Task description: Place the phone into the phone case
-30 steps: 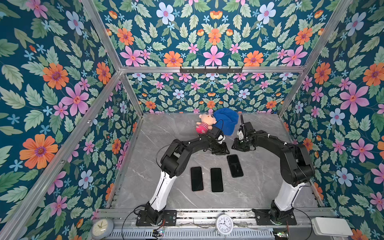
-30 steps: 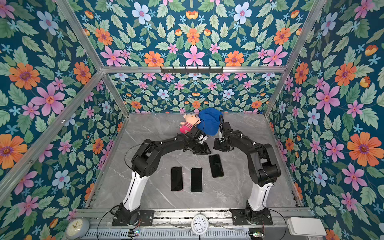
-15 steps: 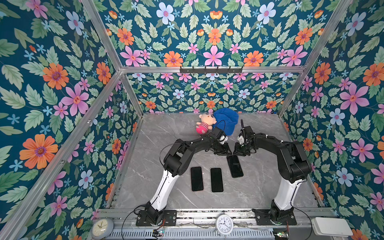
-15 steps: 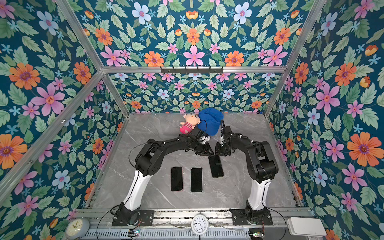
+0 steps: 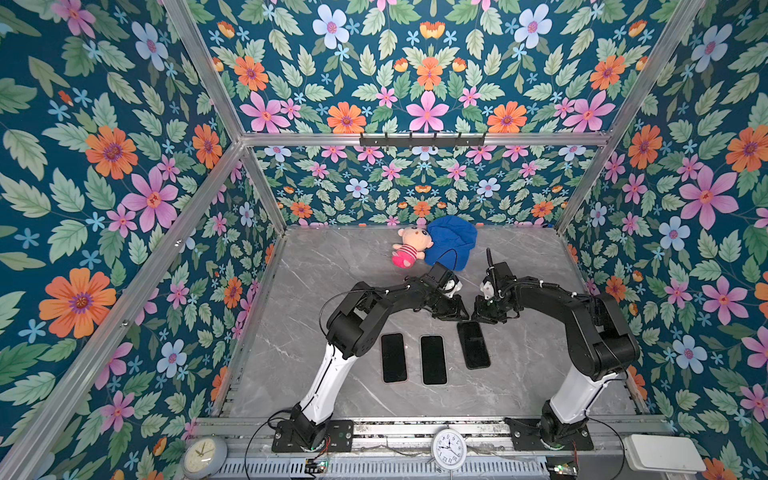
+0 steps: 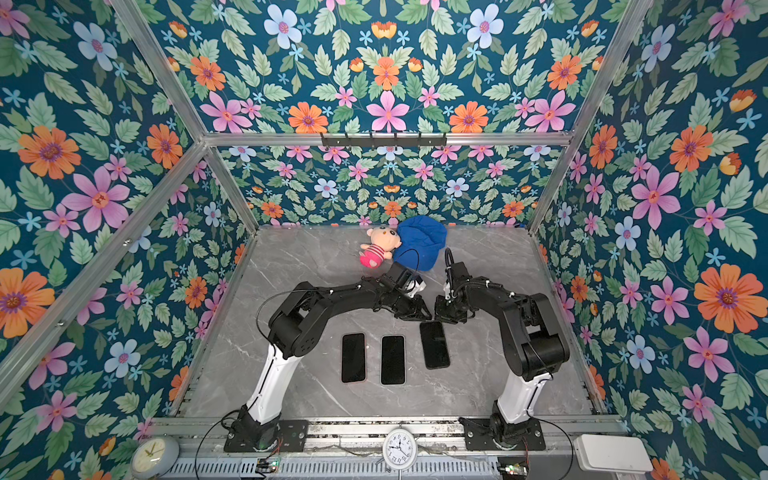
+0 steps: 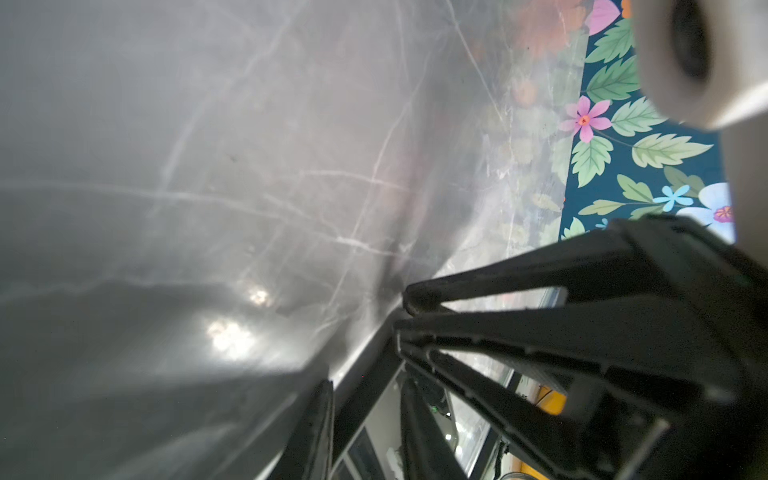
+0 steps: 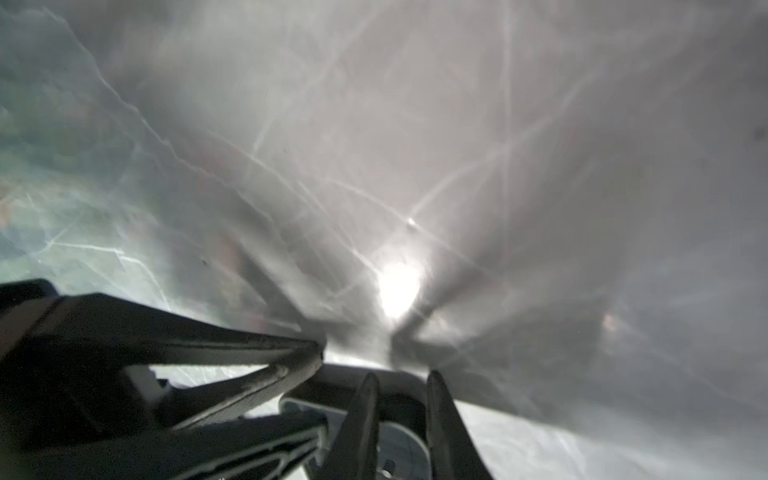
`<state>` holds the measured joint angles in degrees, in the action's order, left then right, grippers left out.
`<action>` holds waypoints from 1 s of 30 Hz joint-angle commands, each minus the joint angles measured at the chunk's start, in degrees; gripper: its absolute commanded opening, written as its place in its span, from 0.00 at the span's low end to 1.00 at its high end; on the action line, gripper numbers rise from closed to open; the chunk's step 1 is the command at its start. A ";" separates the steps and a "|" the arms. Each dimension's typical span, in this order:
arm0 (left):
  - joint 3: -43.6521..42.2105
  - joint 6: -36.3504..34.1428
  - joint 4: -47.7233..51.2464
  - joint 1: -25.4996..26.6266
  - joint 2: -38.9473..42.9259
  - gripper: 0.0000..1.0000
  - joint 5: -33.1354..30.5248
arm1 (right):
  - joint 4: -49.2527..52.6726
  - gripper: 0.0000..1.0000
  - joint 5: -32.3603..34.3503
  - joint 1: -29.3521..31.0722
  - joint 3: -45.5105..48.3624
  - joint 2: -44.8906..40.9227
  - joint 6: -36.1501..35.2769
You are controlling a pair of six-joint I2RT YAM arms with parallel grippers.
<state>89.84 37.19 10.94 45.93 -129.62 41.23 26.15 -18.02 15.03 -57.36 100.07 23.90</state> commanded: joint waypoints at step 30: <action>-6.46 2.18 -2.12 3.61 2.88 0.31 -1.75 | -1.14 0.21 -0.55 0.88 11.61 -9.76 3.97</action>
<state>83.40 39.09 6.87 49.39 -126.52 41.17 23.16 -19.03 15.79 -45.98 90.54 27.14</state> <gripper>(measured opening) 0.305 0.210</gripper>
